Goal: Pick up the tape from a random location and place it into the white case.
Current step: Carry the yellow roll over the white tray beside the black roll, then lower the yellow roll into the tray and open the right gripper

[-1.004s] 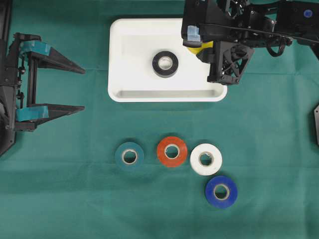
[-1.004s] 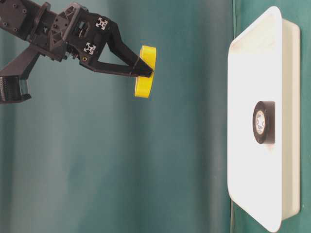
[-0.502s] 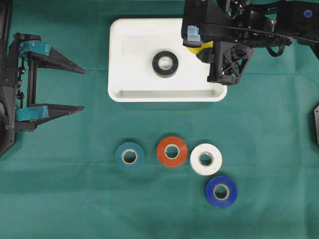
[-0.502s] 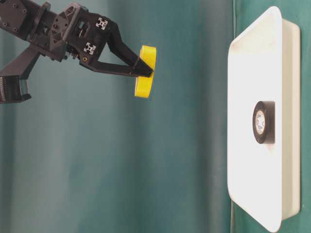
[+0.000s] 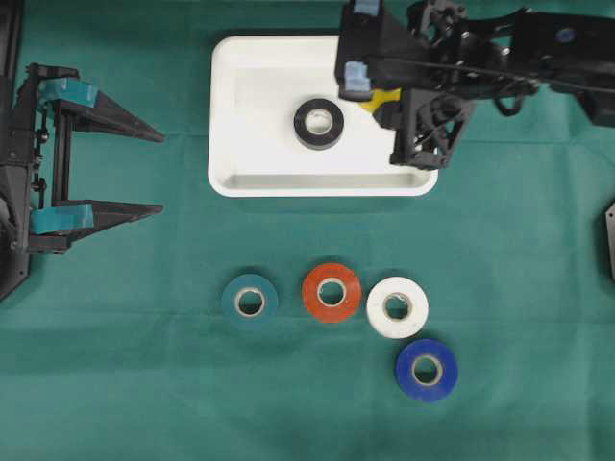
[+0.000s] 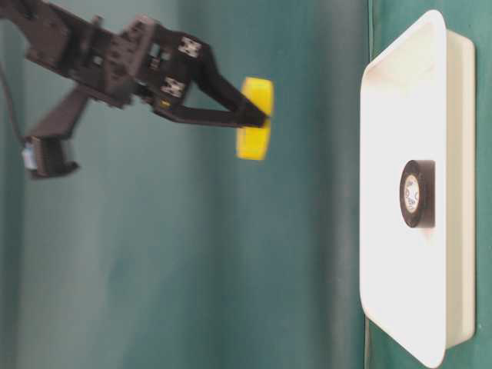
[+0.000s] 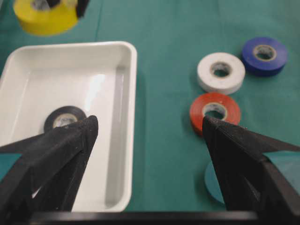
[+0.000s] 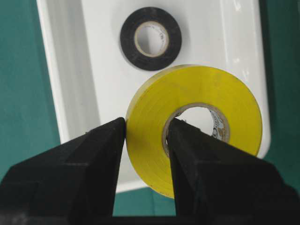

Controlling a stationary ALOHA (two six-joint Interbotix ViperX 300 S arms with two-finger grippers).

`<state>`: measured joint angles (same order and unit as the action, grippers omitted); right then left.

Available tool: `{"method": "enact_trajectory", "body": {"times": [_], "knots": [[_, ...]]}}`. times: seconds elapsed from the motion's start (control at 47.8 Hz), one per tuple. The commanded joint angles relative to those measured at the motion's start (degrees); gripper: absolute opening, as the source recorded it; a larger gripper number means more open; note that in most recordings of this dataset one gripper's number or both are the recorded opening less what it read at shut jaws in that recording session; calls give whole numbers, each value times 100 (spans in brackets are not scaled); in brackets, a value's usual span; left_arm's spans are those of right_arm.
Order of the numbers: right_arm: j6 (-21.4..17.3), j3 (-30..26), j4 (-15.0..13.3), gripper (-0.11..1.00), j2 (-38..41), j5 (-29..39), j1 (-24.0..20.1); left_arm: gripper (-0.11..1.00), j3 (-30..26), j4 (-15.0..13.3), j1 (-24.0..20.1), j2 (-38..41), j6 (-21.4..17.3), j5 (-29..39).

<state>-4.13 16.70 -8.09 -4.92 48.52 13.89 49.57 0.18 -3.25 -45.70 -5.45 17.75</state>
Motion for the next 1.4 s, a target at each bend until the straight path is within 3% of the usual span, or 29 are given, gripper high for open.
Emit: {"method": "enact_trajectory", "body": {"times": [0.0,0.628,1.381], "knots": [[-9,9,-18,32,44,-193,18,97,-79,-9,9,0,9,-26],[-229,932,9,32,1160,-1828,387,97,-88,0,9,18,9,-26],[-229,967,18,32,1292,-1960,387,97,-79,0,9,18,9,-26]]}}
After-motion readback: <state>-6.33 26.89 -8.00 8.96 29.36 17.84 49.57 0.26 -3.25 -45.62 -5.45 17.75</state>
